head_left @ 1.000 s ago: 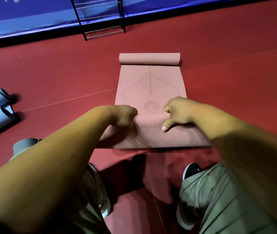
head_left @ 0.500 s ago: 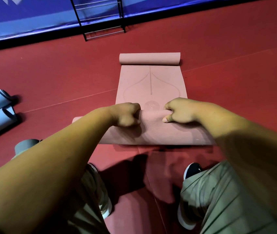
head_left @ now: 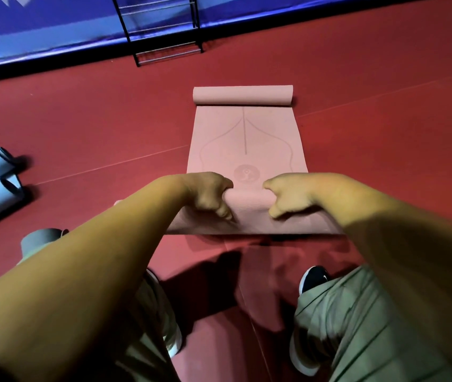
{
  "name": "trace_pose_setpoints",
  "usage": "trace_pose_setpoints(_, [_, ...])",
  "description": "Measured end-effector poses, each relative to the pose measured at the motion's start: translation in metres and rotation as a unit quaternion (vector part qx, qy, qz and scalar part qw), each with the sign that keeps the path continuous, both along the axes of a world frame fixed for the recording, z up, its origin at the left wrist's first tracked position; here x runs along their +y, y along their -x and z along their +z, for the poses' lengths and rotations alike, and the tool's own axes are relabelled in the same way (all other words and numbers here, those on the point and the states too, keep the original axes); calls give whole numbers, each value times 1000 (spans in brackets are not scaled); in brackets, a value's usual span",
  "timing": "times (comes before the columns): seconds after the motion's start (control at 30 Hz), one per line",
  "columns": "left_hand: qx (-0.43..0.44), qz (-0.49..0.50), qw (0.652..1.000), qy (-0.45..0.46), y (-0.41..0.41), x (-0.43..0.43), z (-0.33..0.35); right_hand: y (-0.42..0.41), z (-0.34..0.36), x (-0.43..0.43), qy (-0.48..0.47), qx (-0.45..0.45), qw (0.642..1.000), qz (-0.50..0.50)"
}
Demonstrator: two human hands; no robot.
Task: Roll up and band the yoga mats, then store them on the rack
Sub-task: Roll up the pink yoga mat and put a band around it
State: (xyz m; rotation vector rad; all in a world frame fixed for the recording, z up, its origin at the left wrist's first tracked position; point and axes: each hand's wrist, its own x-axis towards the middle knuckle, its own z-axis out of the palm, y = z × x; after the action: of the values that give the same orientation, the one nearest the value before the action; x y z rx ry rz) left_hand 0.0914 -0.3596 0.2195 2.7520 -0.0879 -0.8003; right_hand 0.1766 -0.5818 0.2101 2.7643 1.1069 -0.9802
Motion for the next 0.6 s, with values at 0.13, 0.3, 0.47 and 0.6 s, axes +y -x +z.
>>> trace_pose_setpoints(0.13, [-66,-46,996,-30,1,0,7,-1,-1,0,15,6,1000,-11])
trace_pose_setpoints(0.3, [-115,-63,989,-68,2,-5,4,-3,4,0,-27,8,999,-20])
trace_pose_setpoints(0.47, [-39,-58,997,-32,8,-11,-9,0,12,0,-38,3,999,-17])
trace_pose_setpoints(0.6, [3,-30,999,11,5,-6,-6,10,6,5,2,-23,1000,21])
